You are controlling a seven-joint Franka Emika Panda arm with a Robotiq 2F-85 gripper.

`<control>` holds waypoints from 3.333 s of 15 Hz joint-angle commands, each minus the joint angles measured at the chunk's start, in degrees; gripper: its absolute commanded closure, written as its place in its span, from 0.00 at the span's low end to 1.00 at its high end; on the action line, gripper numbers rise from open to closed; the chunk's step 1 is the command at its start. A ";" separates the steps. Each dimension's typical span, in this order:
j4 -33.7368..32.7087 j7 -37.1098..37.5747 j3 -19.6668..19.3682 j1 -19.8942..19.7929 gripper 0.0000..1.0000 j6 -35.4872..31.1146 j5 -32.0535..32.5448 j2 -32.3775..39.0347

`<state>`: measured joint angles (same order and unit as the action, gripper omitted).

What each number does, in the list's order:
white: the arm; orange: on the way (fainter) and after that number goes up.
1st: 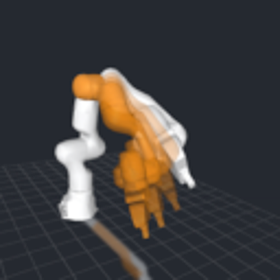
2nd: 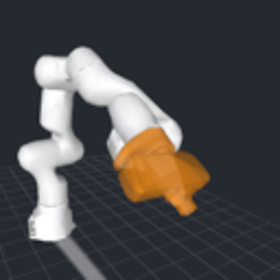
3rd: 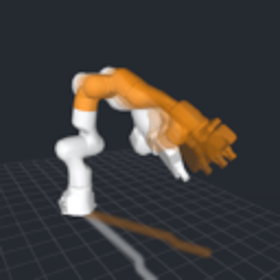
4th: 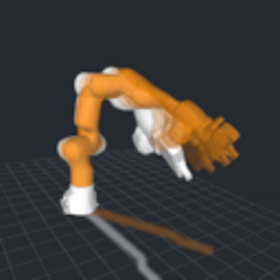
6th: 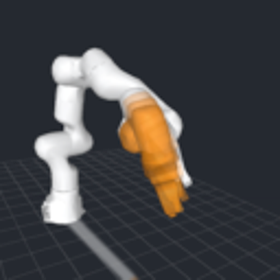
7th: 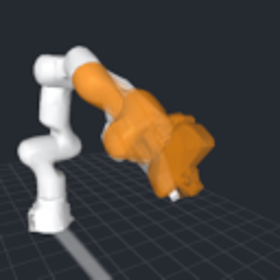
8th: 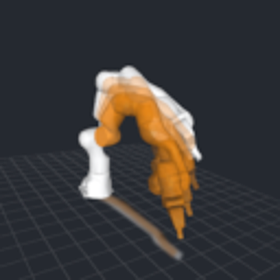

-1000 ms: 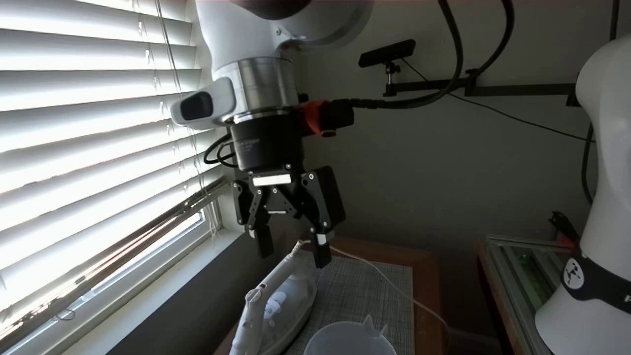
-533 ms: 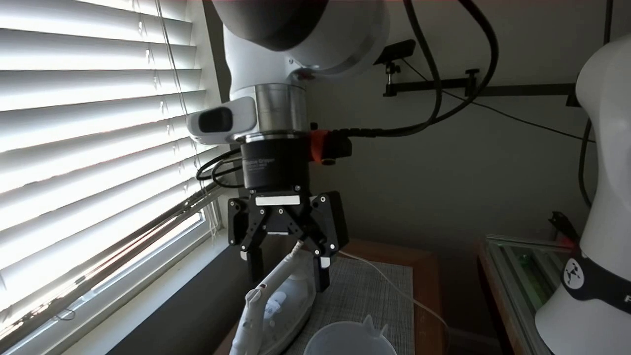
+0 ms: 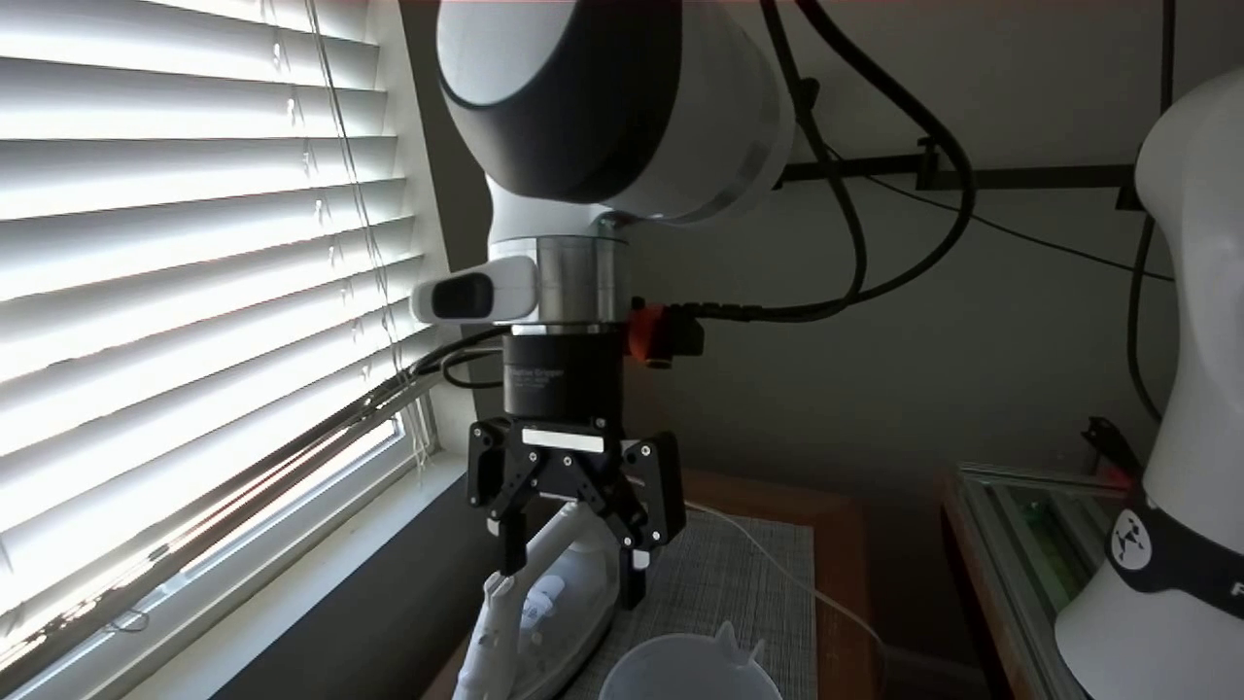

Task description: Turn the plastic jar over

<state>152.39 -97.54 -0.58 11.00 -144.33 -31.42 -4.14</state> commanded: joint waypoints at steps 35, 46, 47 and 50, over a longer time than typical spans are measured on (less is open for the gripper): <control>4.33 40.23 8.49 -1.00 0.00 -19.98 45.81 13.80; 0.03 40.28 8.42 -3.06 0.49 -24.75 48.62 21.64; -0.21 40.24 8.53 -3.34 0.56 -24.89 48.63 22.12; -0.78 40.18 8.34 -3.88 0.76 -24.90 48.87 23.37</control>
<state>153.08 -58.82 8.02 8.27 -168.03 14.91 16.71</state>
